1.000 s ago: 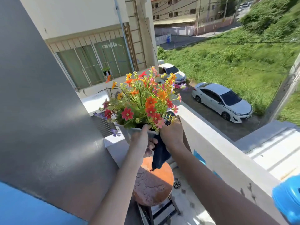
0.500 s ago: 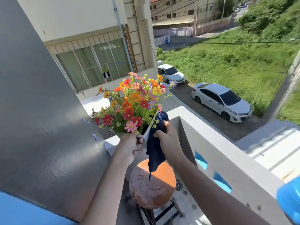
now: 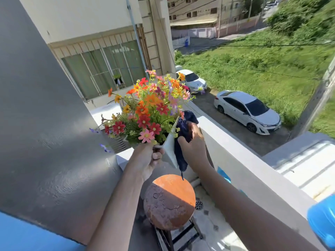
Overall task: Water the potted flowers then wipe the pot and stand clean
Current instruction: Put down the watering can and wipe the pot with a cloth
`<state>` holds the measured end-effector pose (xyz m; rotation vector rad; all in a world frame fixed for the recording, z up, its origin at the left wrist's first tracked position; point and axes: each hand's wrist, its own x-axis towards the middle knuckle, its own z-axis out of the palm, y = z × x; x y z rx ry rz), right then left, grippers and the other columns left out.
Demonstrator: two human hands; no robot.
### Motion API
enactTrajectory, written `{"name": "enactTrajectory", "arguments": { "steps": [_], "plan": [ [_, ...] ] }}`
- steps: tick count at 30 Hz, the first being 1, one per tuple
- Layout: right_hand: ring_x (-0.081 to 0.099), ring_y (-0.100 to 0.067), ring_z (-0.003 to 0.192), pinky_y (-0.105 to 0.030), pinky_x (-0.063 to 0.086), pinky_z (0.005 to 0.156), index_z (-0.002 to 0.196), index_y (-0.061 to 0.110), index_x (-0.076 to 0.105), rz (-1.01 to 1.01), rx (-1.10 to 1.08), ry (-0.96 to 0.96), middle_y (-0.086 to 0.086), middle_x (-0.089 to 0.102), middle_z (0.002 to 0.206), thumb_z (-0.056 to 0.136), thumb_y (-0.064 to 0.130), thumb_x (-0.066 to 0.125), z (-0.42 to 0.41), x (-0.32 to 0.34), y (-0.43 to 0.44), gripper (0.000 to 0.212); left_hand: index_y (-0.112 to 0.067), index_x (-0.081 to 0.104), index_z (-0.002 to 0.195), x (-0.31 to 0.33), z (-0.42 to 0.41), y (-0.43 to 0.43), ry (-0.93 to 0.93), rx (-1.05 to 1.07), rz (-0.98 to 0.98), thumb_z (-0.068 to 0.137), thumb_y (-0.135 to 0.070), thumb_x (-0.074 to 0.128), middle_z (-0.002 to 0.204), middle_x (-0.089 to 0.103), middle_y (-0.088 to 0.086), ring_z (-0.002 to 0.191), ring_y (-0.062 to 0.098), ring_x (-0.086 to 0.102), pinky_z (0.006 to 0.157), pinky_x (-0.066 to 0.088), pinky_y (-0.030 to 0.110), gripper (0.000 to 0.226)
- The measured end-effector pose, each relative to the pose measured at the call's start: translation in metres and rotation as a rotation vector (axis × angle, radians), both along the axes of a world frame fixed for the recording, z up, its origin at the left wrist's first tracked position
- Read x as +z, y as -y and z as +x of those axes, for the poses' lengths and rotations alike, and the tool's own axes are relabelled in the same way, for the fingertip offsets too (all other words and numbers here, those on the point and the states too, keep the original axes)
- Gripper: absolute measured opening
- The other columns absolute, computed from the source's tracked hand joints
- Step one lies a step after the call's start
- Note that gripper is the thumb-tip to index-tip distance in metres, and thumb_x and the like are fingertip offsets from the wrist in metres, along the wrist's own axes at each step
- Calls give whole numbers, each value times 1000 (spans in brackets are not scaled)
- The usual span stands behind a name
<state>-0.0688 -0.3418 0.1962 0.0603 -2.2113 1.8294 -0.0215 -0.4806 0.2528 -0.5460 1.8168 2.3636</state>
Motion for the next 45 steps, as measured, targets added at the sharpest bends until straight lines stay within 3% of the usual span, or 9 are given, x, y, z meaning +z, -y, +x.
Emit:
{"name": "enactTrajectory", "arguments": {
  "steps": [2, 6, 13, 17, 24, 30, 38, 41, 45],
  "plan": [
    [54, -22, 89, -32, 42, 74, 120, 8, 54, 122, 76, -77, -7, 59, 104, 79, 14, 57, 16, -20, 5, 41, -10, 44, 76, 4, -3, 2, -17, 14, 22, 105, -13, 28, 64, 48, 8, 29, 2, 34, 29, 23, 14, 33],
    [54, -24, 89, -39, 46, 78, 122, 8, 53, 202, 89, 10, -7, 59, 103, 82, 6, 60, 33, -60, 3, 41, -9, 43, 79, 8, -9, 4, -43, 22, 48, 104, -9, 31, 58, 51, 7, 29, 2, 35, 28, 25, 14, 28],
    [57, -16, 110, -37, 48, 94, 131, 12, 56, 67, 20, 38, -3, 62, 124, 81, 24, 59, 42, -53, 12, 52, -10, 43, 81, 2, -8, -5, -48, 8, -33, 102, -7, 29, 58, 50, 7, 30, 3, 33, 30, 22, 14, 25],
    [63, -15, 99, -40, 52, 86, 121, 18, 62, -8, 27, -51, 3, 68, 109, 82, 27, 59, 36, -30, 14, 39, -10, 46, 81, -2, -7, -7, -47, 4, -82, 104, -11, 32, 62, 49, 8, 32, 3, 33, 30, 24, 15, 26],
    [55, -8, 98, -16, 40, 83, 127, 8, 57, 20, -43, -163, 2, 61, 112, 89, 5, 60, 11, -10, 2, 38, -6, 46, 75, 4, 2, -10, -92, -3, -53, 101, -2, 25, 56, 51, 9, 30, 3, 33, 30, 22, 15, 34],
    [50, -18, 104, -27, 40, 91, 122, 8, 55, 116, -75, -190, -3, 52, 117, 81, 5, 57, -21, -25, -11, 40, -5, 48, 78, 7, 3, -6, -72, 7, 34, 101, -6, 33, 46, 54, 3, 29, 3, 33, 29, 20, 15, 28],
    [51, -13, 105, -24, 39, 91, 127, 13, 60, 92, 33, -8, 14, 53, 114, 87, 0, 59, -9, -41, -13, 41, -6, 49, 78, 13, 3, -5, -65, 29, 60, 104, -9, 32, 63, 49, 7, 31, 1, 36, 31, 23, 13, 31],
    [58, -14, 96, -19, 40, 80, 120, 11, 65, 92, 61, -53, 4, 64, 109, 86, 6, 60, -1, -33, -7, 35, -7, 48, 75, 13, -1, -3, -48, 30, 76, 102, -6, 30, 66, 47, 6, 31, 2, 36, 30, 24, 14, 32],
    [54, 12, 90, 0, 33, 78, 120, 10, 65, 55, 48, -166, 0, 65, 105, 84, 7, 61, 2, -8, 1, 36, -10, 45, 74, 13, -5, -2, -34, 23, 92, 102, -7, 33, 63, 47, 4, 31, 2, 35, 30, 26, 14, 31]
  ]
}}
